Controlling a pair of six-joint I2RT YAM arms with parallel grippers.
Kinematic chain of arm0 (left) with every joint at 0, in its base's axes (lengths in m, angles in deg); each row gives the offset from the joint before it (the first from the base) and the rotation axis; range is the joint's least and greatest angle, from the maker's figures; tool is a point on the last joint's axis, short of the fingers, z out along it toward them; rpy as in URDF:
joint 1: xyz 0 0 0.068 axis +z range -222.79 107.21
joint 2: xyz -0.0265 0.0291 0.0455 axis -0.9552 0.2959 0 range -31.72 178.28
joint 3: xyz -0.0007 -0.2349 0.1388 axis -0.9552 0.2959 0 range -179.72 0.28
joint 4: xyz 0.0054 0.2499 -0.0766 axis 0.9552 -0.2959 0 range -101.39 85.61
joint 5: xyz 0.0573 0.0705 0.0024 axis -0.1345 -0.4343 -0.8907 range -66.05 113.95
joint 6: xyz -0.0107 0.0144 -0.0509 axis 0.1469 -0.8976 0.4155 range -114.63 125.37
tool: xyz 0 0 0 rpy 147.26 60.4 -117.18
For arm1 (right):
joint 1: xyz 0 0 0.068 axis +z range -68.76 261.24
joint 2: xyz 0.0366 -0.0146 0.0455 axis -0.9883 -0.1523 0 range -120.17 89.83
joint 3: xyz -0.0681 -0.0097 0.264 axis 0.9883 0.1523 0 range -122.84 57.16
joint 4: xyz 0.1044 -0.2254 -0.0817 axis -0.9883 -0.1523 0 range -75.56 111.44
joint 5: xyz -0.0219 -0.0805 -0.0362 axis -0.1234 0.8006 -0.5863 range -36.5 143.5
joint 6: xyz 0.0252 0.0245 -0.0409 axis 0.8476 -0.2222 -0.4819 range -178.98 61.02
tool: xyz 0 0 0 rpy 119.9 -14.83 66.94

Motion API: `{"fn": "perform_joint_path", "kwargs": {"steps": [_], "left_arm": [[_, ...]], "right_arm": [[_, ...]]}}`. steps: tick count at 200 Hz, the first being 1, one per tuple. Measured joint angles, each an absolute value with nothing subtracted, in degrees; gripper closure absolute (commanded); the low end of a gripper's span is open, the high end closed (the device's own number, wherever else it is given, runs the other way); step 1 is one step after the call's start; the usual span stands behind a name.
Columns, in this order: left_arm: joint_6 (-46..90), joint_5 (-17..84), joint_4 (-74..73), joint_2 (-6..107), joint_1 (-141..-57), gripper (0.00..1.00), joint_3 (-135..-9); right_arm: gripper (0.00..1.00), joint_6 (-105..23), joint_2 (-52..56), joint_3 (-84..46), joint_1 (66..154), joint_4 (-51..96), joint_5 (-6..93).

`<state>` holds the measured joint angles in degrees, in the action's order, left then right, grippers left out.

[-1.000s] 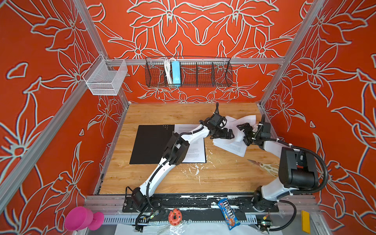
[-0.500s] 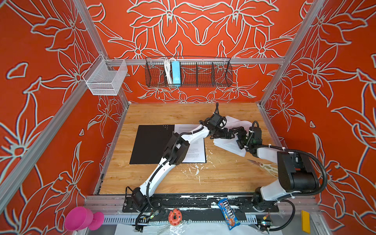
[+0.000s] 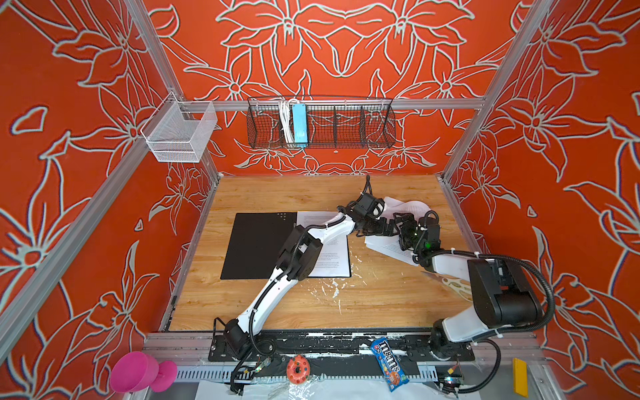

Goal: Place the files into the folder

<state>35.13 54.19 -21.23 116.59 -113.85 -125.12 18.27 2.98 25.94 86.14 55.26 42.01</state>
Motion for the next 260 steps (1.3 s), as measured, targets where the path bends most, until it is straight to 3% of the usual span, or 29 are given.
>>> {"fn": "perform_joint_path", "kwargs": {"steps": [113, 151, 215, 244, 260], "left_arm": [[35.9, 55.8, -16.4, 115.9, -113.7, 0.02, -121.8], [35.9, 56.7, -15.1, 115.8, -113.7, 0.02, -121.0], [36.1, 57.5, -14.5, 115.8, -113.6, 0.02, -120.7], [36.3, 57.6, -14.4, 115.8, -113.5, 0.02, -120.7], [36.4, 57.6, -14.4, 115.8, -113.5, 0.02, -120.7]], "right_arm": [[0.04, 19.0, 5.8, 26.2, 89.2, 50.7, 44.7], [0.06, 17.3, 10.1, 26.6, 85.4, 46.3, 46.8], [0.12, 16.6, 6.9, 28.3, 79.2, 44.5, 46.8], [0.24, 16.5, 6.9, 28.4, 79.0, 44.6, 46.6], [0.39, 16.5, 6.6, 28.5, 79.0, 45.0, 46.6]]}}
